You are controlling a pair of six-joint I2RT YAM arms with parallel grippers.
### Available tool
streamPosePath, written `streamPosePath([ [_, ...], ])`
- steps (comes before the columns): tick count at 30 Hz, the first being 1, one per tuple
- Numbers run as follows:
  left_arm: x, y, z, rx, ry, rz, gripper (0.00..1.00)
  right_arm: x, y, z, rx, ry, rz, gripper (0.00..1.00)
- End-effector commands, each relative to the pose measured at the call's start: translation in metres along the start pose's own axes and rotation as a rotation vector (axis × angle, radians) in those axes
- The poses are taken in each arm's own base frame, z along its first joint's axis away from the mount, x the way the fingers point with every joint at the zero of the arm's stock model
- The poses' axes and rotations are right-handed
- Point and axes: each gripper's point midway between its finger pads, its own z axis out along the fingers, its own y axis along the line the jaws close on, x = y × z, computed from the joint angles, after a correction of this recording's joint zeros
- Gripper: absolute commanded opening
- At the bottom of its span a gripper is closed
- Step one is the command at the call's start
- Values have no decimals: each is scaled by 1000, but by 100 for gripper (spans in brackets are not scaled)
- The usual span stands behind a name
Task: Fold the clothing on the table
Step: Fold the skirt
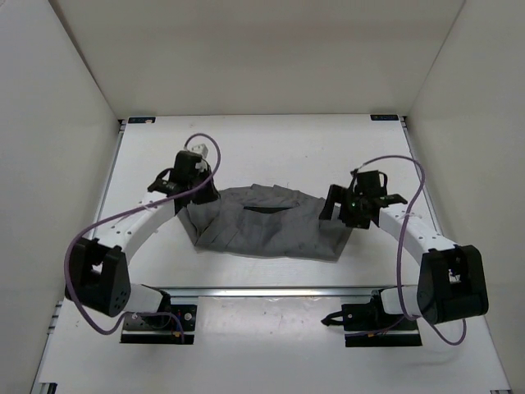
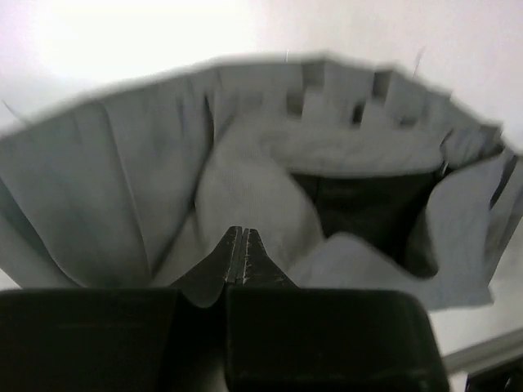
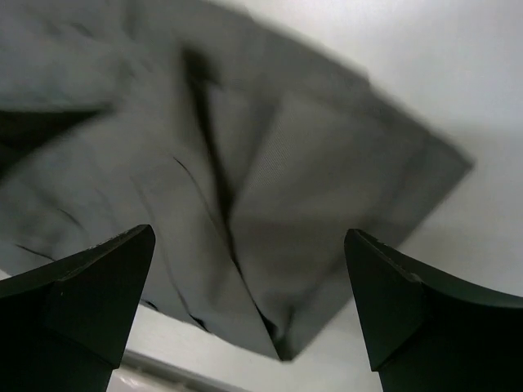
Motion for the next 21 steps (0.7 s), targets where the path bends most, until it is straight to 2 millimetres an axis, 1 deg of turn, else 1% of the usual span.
streamPosePath([
  [1,59,9,-2,-11,110,-42,0,41,-12,-1,75,91,42,99],
  [2,71,9,-1,-6,133,-40,0,51,-13,2,82,120,46,99],
  [4,89,11,0,-8,169,-43,0,60,-14,2,91,136,33,99],
  [5,95,12,0,-9,181,-40,0,71,-15,4,93,168,32,99],
  [6,96,15,2,-21,174,-33,0,74,-13,4,92,170,28,99],
  [8,110,23,4,-34,202,-43,0,86,-13,9,92,193,20,99],
  [9,109,24,7,-40,195,-50,0,92,-14,12,94,204,23,99],
  [10,115,32,9,-55,214,-58,0,91,-11,14,82,193,21,99],
  [11,121,36,11,-69,230,-48,0,97,-11,17,81,208,18,100],
  [12,123,39,12,-81,236,-58,0,99,-13,20,86,213,29,99],
  [15,128,48,17,-120,256,-49,0,101,-13,26,91,219,23,99],
  [16,130,50,18,-130,266,-42,0,102,-15,28,95,222,19,96],
  [17,128,53,18,-143,270,-56,0,99,-14,29,94,211,18,93],
  [18,128,53,19,-151,275,-53,0,100,-18,32,102,224,18,87],
  [19,128,57,20,-168,272,-52,0,101,-18,32,103,227,18,78],
  [20,131,62,22,-186,286,-60,0,97,-19,34,102,212,32,62],
  [21,130,61,22,-186,284,-58,0,96,-20,34,101,211,37,56],
])
